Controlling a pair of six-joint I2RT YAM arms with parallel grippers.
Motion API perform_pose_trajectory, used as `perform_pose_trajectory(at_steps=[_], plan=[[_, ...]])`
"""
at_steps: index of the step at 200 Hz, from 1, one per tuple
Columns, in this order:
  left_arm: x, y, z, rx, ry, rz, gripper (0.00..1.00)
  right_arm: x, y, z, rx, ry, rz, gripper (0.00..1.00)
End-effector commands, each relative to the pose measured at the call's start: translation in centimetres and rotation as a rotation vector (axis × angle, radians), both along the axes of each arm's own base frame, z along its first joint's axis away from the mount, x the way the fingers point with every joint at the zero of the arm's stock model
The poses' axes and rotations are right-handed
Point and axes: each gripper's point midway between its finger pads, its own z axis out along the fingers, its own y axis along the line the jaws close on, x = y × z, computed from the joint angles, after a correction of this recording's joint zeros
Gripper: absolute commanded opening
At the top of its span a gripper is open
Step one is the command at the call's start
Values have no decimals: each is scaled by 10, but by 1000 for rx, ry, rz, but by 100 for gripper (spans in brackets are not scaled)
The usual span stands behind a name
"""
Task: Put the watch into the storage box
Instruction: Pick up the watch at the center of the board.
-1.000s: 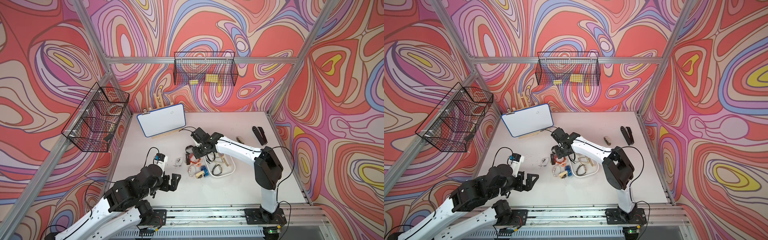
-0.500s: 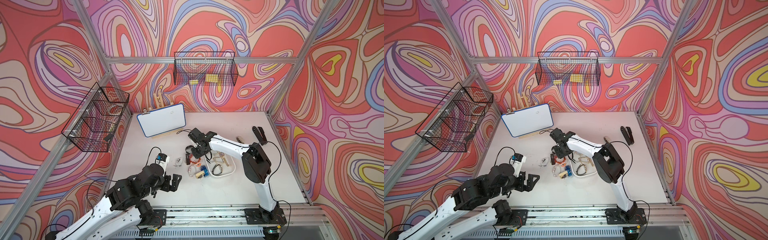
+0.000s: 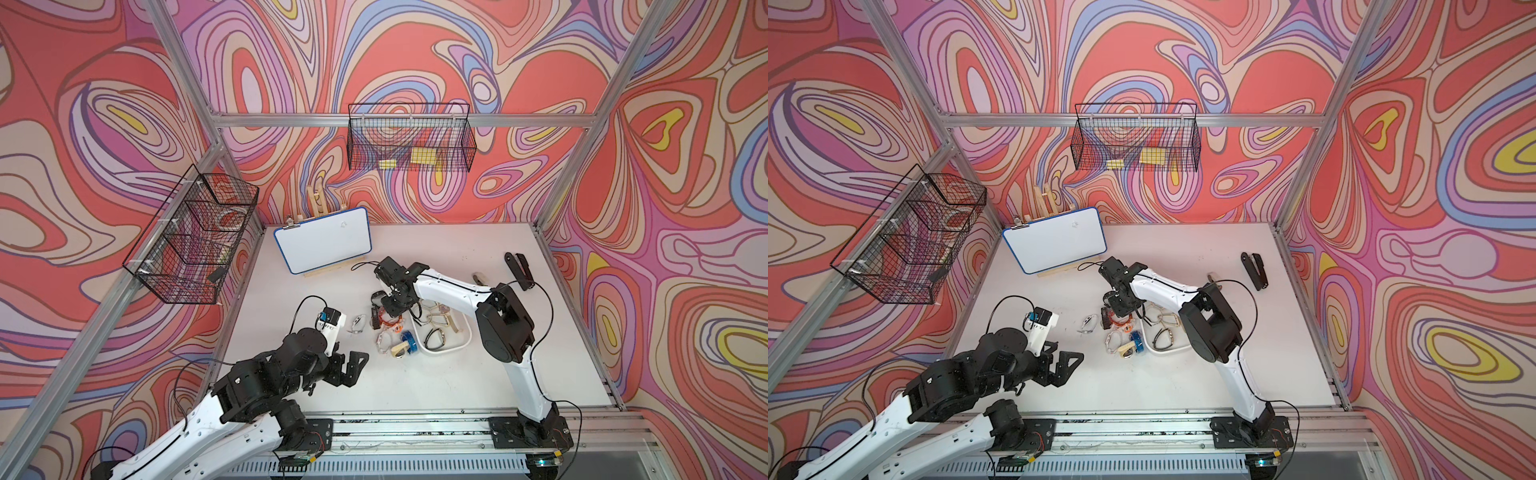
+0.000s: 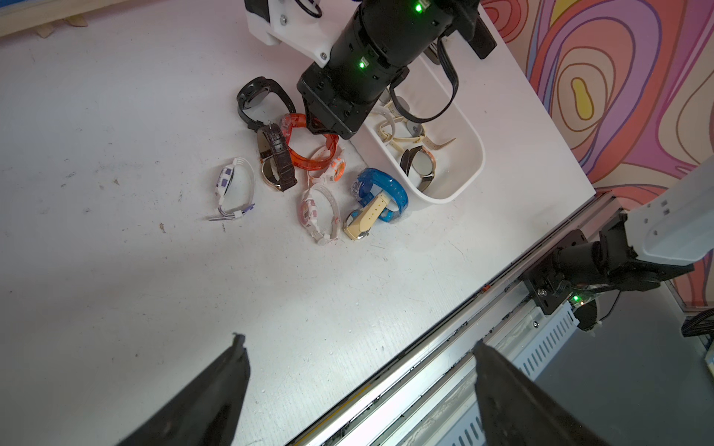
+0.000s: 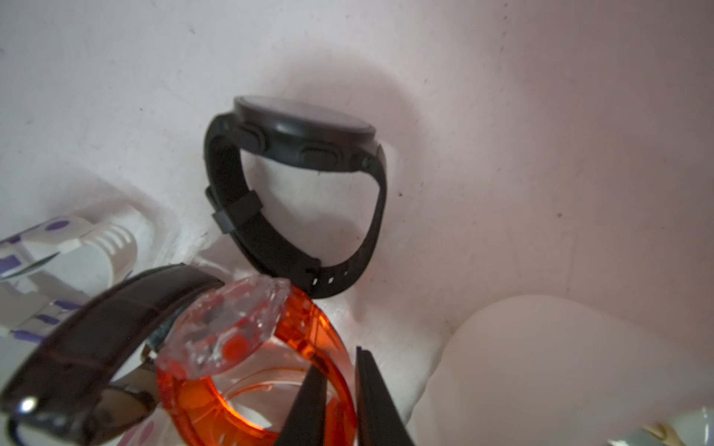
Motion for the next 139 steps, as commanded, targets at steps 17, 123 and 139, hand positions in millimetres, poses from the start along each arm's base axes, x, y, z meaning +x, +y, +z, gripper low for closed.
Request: perform_pose_trajectory(at_steps=[17, 123, 139], plan=[[1, -2, 1, 6, -22, -19, 95, 4, 4, 11, 23, -14, 9, 0], [4, -12, 2, 3, -16, -41, 95, -7, -33, 105, 95, -73, -36, 0], [4, -15, 1, 4, -10, -45, 95, 3, -60, 111, 85, -86, -96, 0]])
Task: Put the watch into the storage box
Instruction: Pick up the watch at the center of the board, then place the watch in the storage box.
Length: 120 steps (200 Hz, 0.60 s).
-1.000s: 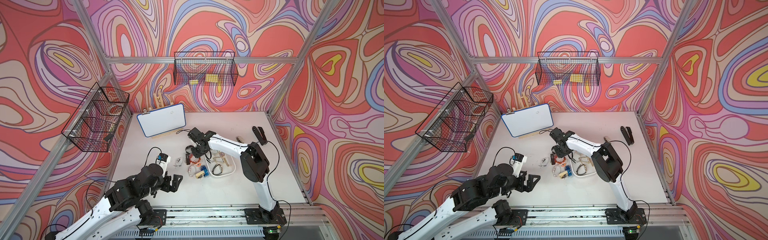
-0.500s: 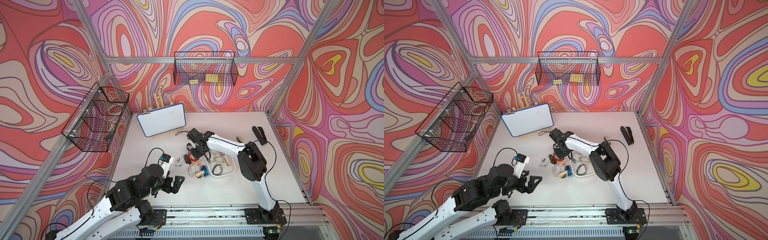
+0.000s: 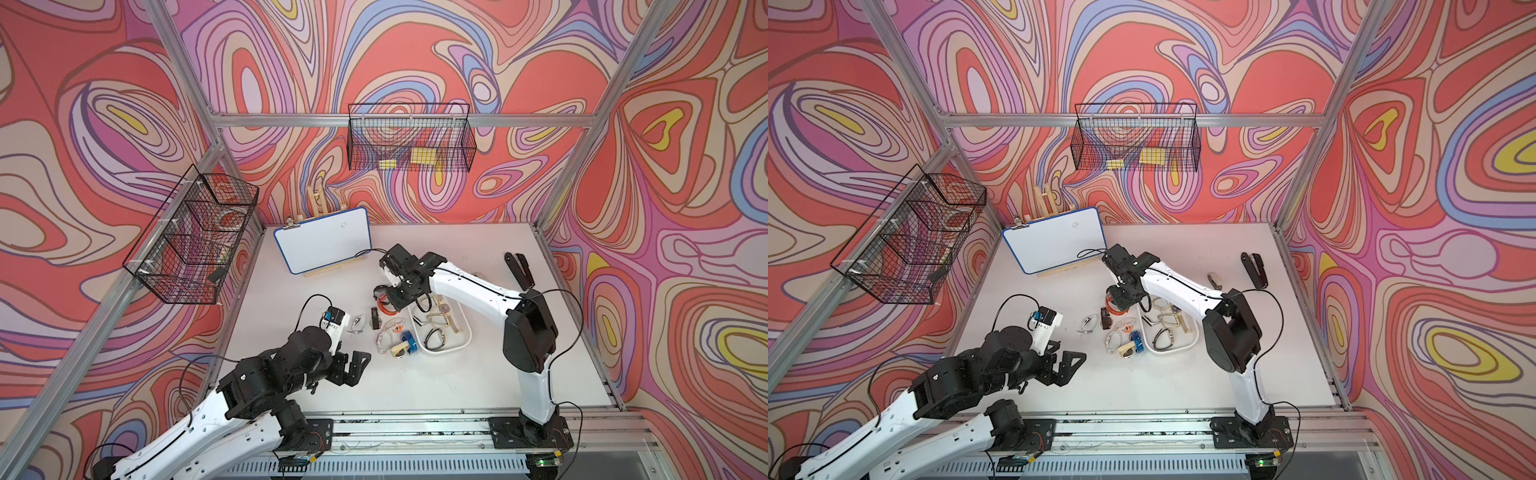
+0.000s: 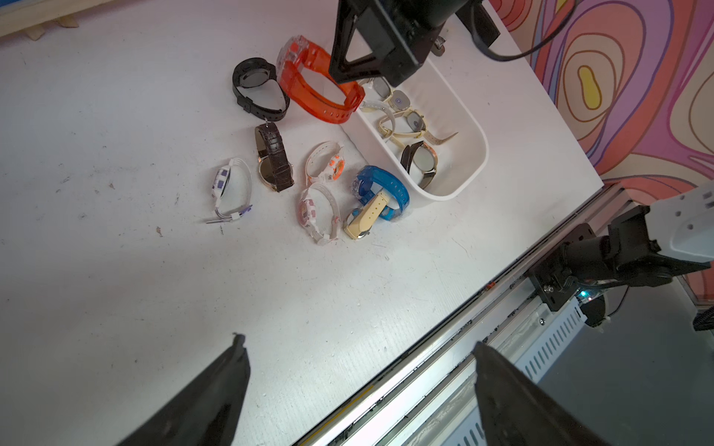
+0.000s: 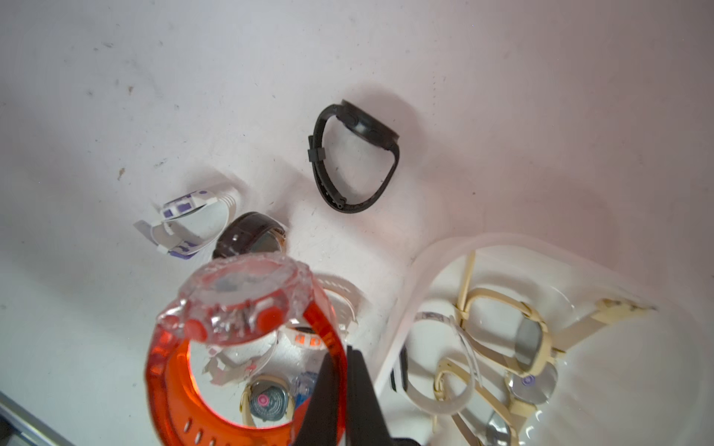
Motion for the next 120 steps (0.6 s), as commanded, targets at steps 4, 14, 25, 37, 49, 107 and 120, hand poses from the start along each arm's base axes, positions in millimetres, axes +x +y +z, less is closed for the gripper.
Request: perform_pose_trajectory(at_steps=[4, 14, 25, 37, 49, 107, 120], plan=[[1, -9, 4, -16, -15, -32, 95, 14, -48, 15, -17, -4, -100, 0], [1, -11, 3, -16, -12, -36, 95, 20, -64, 15, -20, 0, -131, 0], [2, -11, 3, -14, -10, -37, 95, 25, -78, 11, -38, 3, -154, 0], [2, -12, 2, -14, -10, -37, 95, 30, -88, 4, -43, 16, -169, 0], [2, -13, 2, -16, -11, -40, 95, 32, -91, -7, -44, 44, -175, 0], [2, -13, -1, -11, -7, -36, 95, 42, -92, -46, -92, 89, -182, 0], [2, -13, -2, -9, -5, -37, 95, 44, -93, -52, -110, 95, -183, 0]])
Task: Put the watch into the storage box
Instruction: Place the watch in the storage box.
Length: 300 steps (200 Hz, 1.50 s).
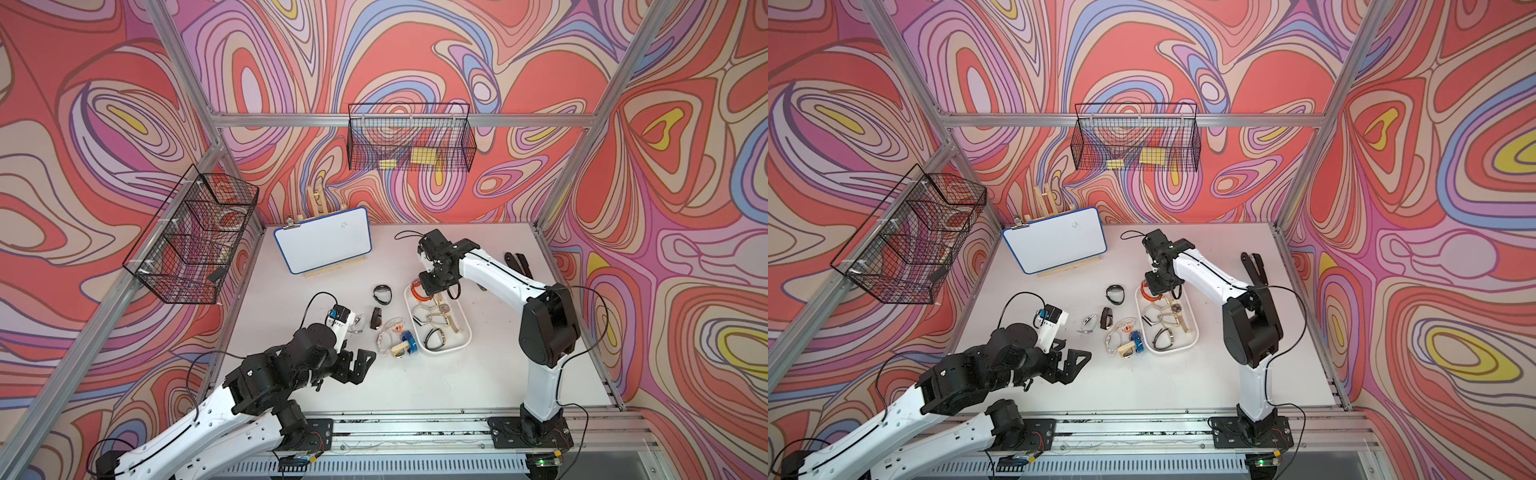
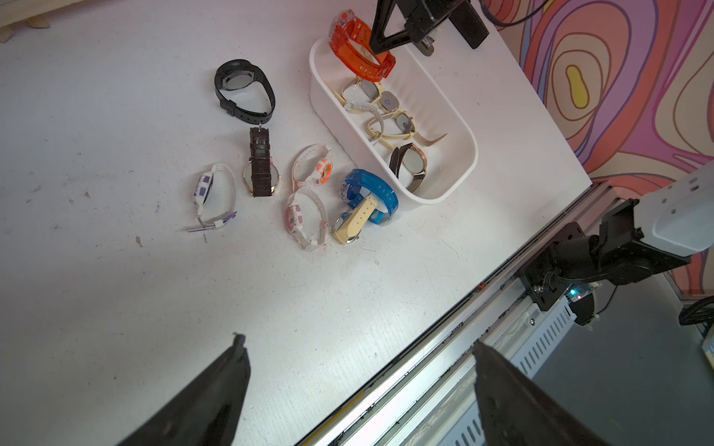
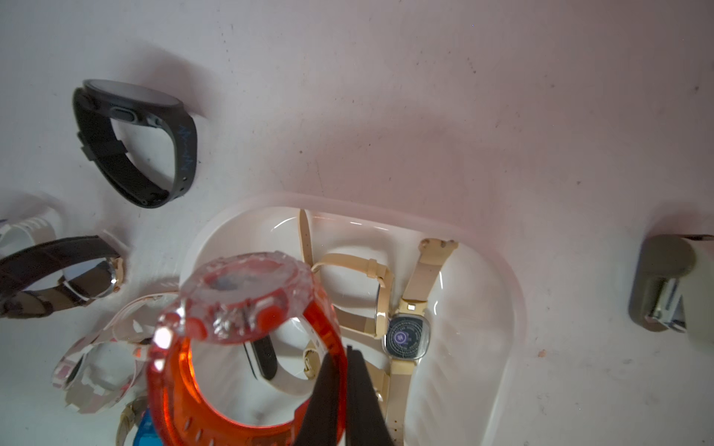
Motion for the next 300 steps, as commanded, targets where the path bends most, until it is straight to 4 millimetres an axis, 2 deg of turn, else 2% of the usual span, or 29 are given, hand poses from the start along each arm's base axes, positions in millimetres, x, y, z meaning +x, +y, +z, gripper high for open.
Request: perform_pose_trajectory(at_steps=[1, 94, 132, 156, 170, 204, 257, 262, 266, 277, 300], plan=[[0, -3, -2, 3, -10, -17, 95, 6, 1, -11, -23, 4, 10, 0], [1, -4, -9, 0, -4, -10, 95, 16, 4, -43, -61, 35, 5, 0], [1, -5, -10, 4, 2, -10, 95, 21, 6, -50, -65, 39, 0, 13], [1, -5, -10, 1, 1, -6, 95, 21, 8, -45, -43, 26, -5, 23], [2, -4, -11, 4, 1, -3, 95, 20, 9, -36, -22, 8, -9, 32], [3, -6, -11, 3, 2, -4, 95, 17, 9, -5, 30, -50, -23, 40], [9, -4, -14, 20, 9, 44, 97, 1, 11, 60, 176, -164, -34, 46], [11, -3, -16, 31, 17, 55, 97, -2, 12, 62, 193, -170, -32, 48], [12, -2, -17, 40, 22, 66, 98, -6, 12, 76, 222, -195, -26, 51], [15, 0, -23, 79, 45, 93, 98, -15, 14, 90, 273, -217, -8, 59], [23, -4, -37, 183, 95, 109, 98, -40, 18, 120, 404, -273, 46, 83]])
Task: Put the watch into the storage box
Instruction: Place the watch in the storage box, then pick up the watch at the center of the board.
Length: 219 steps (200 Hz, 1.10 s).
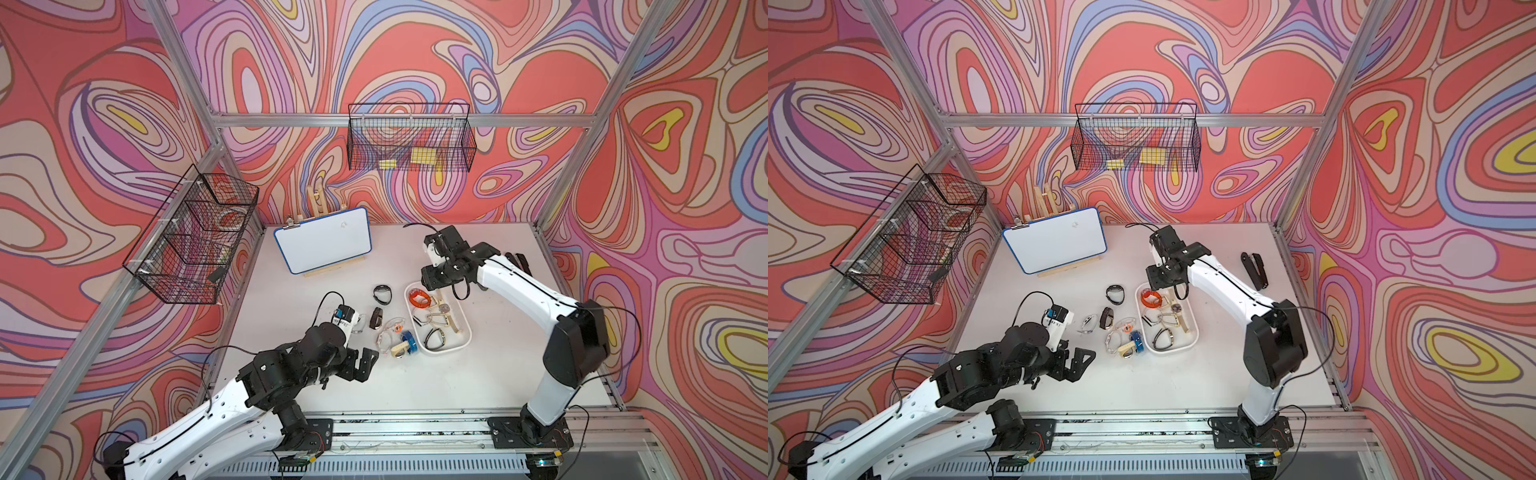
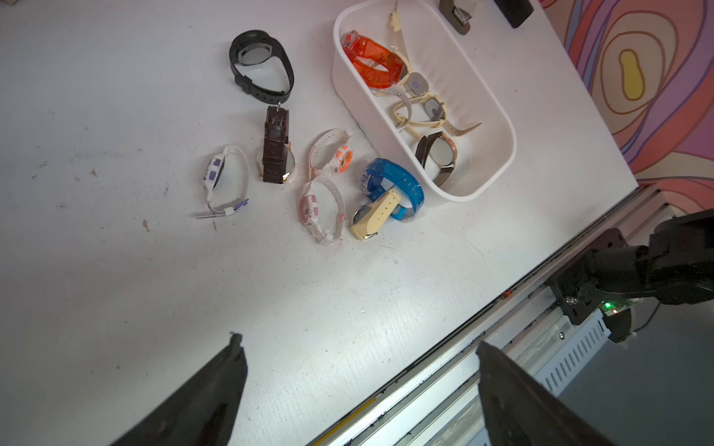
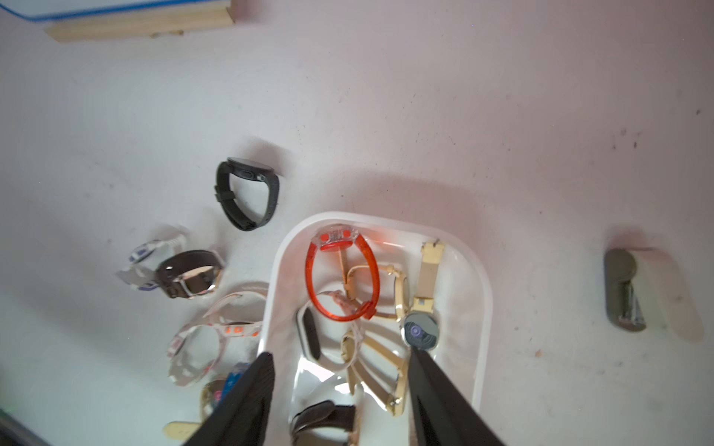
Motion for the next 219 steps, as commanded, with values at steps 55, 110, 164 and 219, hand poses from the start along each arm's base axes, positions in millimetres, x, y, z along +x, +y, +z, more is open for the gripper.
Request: perform_pose_trajectory(at_steps=[55, 110, 164, 219], plan=[[53, -10, -19, 285, 32, 54, 94, -83, 3, 55, 319, -80, 131, 98], [102, -14, -56, 459, 93, 37, 84, -134, -20, 63, 423, -111, 119, 98], [138, -25, -83, 469, 136, 32, 85, -152, -36, 49, 402, -94, 81, 98], [163, -28, -109, 541, 166, 32, 80, -154, -39, 42, 390, -79, 70, 98]])
